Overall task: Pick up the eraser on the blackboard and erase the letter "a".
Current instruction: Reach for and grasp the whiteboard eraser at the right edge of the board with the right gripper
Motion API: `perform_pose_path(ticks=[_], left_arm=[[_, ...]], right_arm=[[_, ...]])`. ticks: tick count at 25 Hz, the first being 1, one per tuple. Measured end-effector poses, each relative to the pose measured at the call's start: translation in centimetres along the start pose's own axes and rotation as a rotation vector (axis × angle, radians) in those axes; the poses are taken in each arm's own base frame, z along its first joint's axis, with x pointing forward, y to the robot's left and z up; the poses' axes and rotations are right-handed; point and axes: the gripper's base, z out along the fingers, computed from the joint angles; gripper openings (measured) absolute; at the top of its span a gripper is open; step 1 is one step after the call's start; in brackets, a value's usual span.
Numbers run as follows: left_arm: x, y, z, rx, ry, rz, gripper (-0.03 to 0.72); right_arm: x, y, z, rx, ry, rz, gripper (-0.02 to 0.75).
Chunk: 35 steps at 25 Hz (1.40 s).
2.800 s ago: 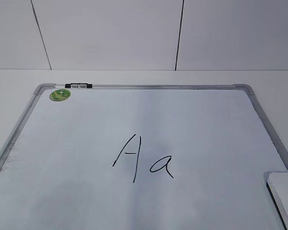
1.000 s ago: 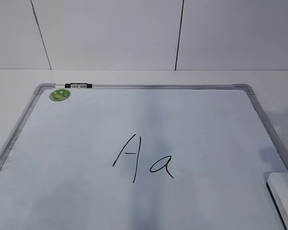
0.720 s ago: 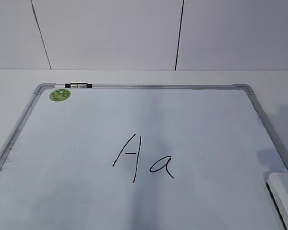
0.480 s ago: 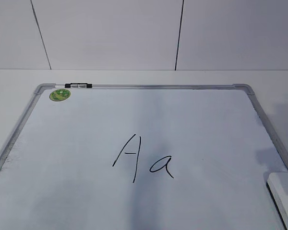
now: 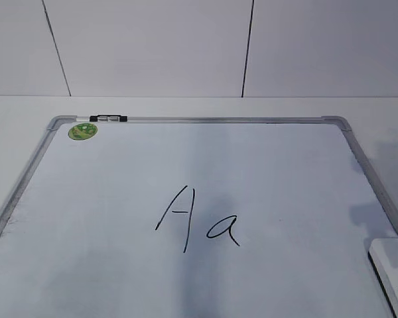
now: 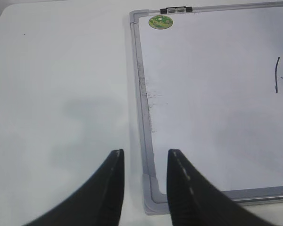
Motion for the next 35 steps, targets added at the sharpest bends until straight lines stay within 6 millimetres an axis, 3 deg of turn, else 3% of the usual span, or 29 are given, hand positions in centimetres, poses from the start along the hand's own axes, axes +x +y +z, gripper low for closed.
perform_pose_path(ticks=[16,24,35], left_arm=[[0.0,0.0,0.0,0.0,0.0,0.0,0.235],[0.0,0.0,0.0,0.0,0.0,0.0,0.235],[0.0,0.0,0.0,0.0,0.0,0.0,0.235]], right_arm=[[-0.3,0.4,0.0,-0.037,-0.031,0.016,0.561],[-0.3,1.6,0.5,0.001,-0.003,-0.071,0.562],[-0.8,1.4,1.8,0.031,0.069,-0.083,0.633]])
